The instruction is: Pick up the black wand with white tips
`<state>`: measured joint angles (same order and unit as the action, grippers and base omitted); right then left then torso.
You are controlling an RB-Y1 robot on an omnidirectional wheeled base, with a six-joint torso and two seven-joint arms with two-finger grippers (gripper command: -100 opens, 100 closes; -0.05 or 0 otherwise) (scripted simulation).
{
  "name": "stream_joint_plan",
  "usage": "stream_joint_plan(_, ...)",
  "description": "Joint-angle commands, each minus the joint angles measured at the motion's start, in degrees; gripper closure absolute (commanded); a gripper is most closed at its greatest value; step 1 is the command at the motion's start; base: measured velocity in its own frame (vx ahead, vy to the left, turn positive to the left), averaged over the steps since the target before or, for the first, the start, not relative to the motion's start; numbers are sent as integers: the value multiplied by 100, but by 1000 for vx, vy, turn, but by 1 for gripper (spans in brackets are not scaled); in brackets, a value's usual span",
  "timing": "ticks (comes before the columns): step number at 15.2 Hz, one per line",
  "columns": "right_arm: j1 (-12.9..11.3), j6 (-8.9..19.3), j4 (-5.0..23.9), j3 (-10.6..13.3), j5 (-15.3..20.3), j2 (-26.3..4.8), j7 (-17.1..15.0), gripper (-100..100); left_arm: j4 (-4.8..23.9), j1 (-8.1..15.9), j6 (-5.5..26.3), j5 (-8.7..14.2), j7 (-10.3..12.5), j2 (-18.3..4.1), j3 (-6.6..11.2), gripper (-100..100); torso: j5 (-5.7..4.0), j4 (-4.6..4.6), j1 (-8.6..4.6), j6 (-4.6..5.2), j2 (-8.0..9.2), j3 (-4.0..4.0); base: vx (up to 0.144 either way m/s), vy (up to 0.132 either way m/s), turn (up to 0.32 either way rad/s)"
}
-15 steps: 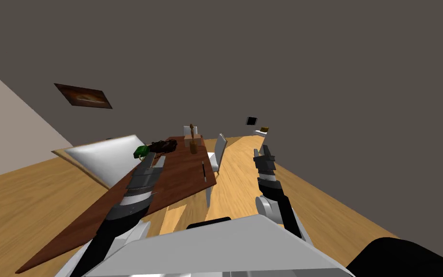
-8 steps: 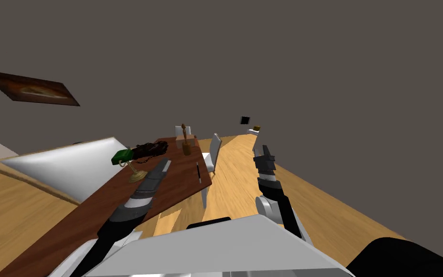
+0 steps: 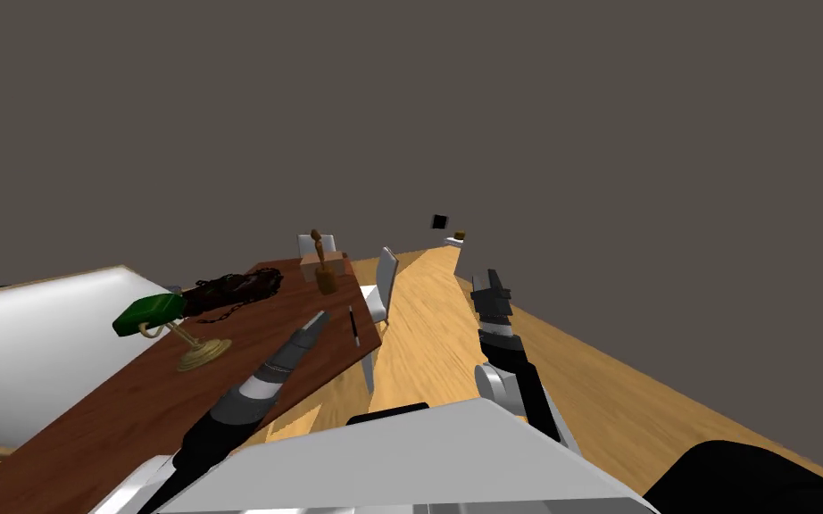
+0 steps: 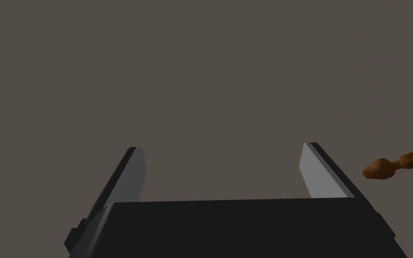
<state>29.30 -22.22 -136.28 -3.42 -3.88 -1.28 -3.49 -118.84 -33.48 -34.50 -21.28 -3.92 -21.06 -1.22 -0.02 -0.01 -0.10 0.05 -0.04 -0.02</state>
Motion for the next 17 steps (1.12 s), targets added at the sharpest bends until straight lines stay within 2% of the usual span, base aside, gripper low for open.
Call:
stream_joint_plan(1, 0, 0, 0, 0, 0, 0, 0, 0, 85, -46, 1, -286, -54, -165, -39, -100, 0, 0, 0, 0, 0, 0, 19, -24, -239)
stream_joint_plan(2, 1, 0, 0, 0, 0, 0, 0, 0, 85, -46, 1, -306, -54, -165, -39, -100, 0, 0, 0, -3, -1, 0, 12, -14, -59)
stream_joint_plan(3, 1, 0, 0, -1, 0, 0, 0, 0, 209, -99, -3, -513, -121, -366, -85, -100, 0, 0, 2, -6, 0, 0, 14, -24, -219)
stream_joint_plan(4, 0, 0, 0, 0, 0, 0, 0, 0, 209, -99, -3, -604, -121, -366, -85, -100, 0, 0, 1, -1, 0, 0, 15, -23, -261)
stream_joint_plan(5, 0, 0, 0, 0, 0, 0, 0, 0, 338, -153, -9, -748, -190, -565, -134, -100, 0, 0, 1, -2, 0, 0, 20, -26, -352)
stream_joint_plan(6, 0, 0, 0, 0, 0, 0, 0, 0, 338, -153, -9, -881, -190, -565, -134, -100, 0, 0, 0, 1, -1, -1, 17, -20, -304)
stream_joint_plan(7, 0, 0, 0, 0, 0, 0, 0, 0, 338, -153, -9, -914, -190, -565, -134, -100, 0, 0, 1, -1, -1, -1, 11, -9, -85)
stream_joint_plan(8, 1, 0, 0, -1, 0, 0, 0, 0, 471, -209, -14, -1109, -262, -763, -184, -100, 1, 0, 4, -6, 0, 0, 21, -22, -254)
stream_joint_plan(9, 0, 0, 0, 0, 0, 0, 0, 0, 471, -209, -14, -1220, -262, -763, -184, -100, 1, 0, 3, -1, -1, -1, 24, -18, -272)
stream_joint_plan(10, 1, 0, 0, -1, 0, 0, 0, 0, 471, -209, -14, -1233, -262, -763, -184, -100, 1, 0, 2, -2, -2, -1, 14, -7, -77)
stream_joint_plan(11, 1, 0, 0, -1, 0, 0, 0, 0, 608, -267, -21, -1447, -335, -960, -235, -100, 1, 0, 4, -6, 0, 0, 16, -18, -256)
stream_joint_plan(12, 0, 0, 0, 0, 0, 0, 0, 0, 608, -267, -21, -1560, -335, -960, -235, -100, 1, 0, 3, 0, -1, 0, 22, -18, -273)
stream_joint_plan(13, 1, 0, 0, -1, 0, 0, 0, 0, 608, -267, -21, -1560, -335, -960, -235, -100, 1, 0, 3, -3, -1, -1, 17, -9, -89)
stream_joint_plan(14, 1, 0, 0, -1, 0, 0, 0, 0, 748, -326, -27, -1770, -409, -1154, -287, -100, 1, 0, 4, -6, -1, 0, 20, -18, -282)
stream_joint_plan(15, 0, 0, 0, 0, 0, 0, 0, 0, 748, -326, -27, -1895, -409, -1154, -287, -100, 1, 0, 3, 0, -1, -1, 23, -13, -288)
stream_joint_plan(16, 1, 0, 0, -1, 0, 0, 0, 0, 891, -386, -34, -2043, -485, -1347, -341, -100, 1, 0, 4, -2, -2, -1, 30, -18, -401)
stream_joint_plan(17, 0, 0, 0, 0, 0, 0, 0, 0, 891, -386, -34, -2162, -485, -1347, -341, -100, 1, -1, 4, 1, -4, -2, 28, -13, -319)
